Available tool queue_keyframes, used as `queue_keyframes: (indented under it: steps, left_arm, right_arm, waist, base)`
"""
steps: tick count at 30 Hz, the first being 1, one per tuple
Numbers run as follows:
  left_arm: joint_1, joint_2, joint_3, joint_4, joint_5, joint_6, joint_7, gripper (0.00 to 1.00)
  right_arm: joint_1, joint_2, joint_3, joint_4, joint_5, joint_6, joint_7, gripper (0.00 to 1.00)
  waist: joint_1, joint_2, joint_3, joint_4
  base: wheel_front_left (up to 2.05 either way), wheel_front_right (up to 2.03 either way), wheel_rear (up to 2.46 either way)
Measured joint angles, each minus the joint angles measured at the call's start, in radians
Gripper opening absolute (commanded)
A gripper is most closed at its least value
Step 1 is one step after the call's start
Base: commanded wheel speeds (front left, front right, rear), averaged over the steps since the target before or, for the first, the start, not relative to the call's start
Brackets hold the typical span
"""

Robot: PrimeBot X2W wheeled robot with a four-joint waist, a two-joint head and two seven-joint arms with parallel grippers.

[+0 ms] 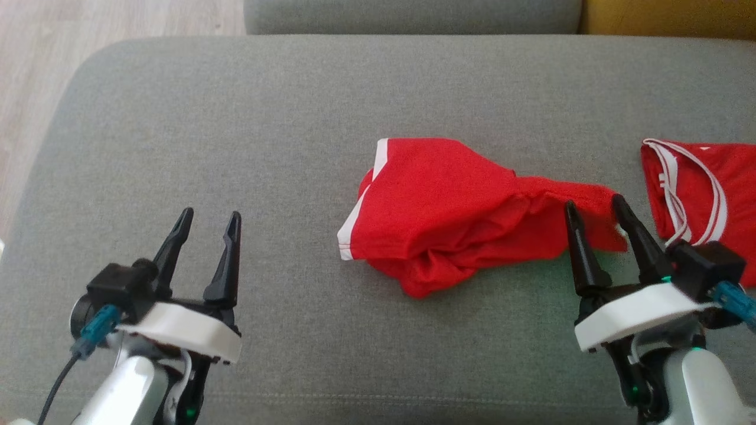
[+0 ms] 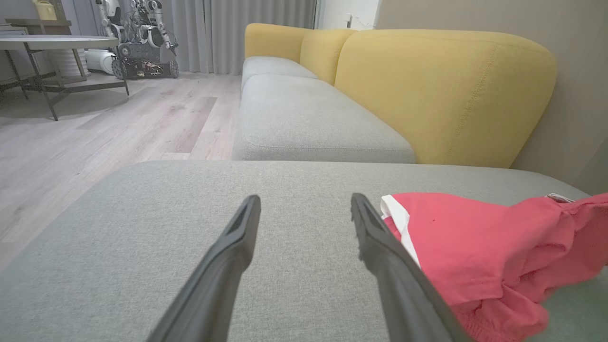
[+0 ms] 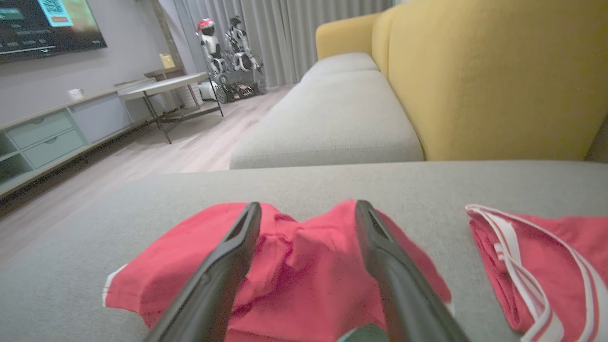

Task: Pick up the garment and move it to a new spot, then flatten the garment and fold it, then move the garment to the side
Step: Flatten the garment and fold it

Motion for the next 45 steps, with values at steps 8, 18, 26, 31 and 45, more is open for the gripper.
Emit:
queue_keyframes:
  steps: [8, 18, 26, 31, 45]
  left_arm:
    - [0.039, 0.013, 0.0, -0.009, 0.0, 0.024, 0.009, 1.0]
    - [0.081, 0.026, -0.004, -0.036, 0.0, 0.045, 0.019, 1.0]
    - [0.088, 0.031, -0.005, -0.052, 0.0, 0.056, 0.026, 1.0]
    - [0.088, 0.033, -0.005, -0.057, 0.0, 0.061, 0.026, 1.0]
    - [0.05, 0.031, -0.013, -0.056, 0.0, 0.05, 0.026, 1.0]
  right_arm:
    - [0.024, 0.0, 0.014, -0.126, -0.043, 0.0, 0.032, 1.0]
    - [0.092, 0.0, -0.009, -0.14, -0.058, 0.0, 0.041, 1.0]
    - [0.096, 0.001, -0.018, -0.14, -0.058, 0.0, 0.041, 1.0]
    - [0.096, 0.001, -0.02, -0.135, -0.05, 0.0, 0.041, 1.0]
    - [-0.059, -0.004, 0.279, 0.077, -0.095, 0.0, 0.128, 1.0]
  waist:
    - [0.0, 0.0, -0.047, 0.007]
    - [0.0, 0.0, -0.087, 0.02]
    - [0.0, 0.0, -0.087, 0.014]
    - [0.0, 0.0, -0.081, 0.013]
    - [0.0, 0.0, -0.031, 0.037]
  base:
    - [0.0, 0.0, 0.0]
    - [0.0, 0.0, 0.0]
    - [0.0, 0.0, 0.0]
    - [0.0, 0.0, 0.0]
    - [0.0, 0.0, 0.0]
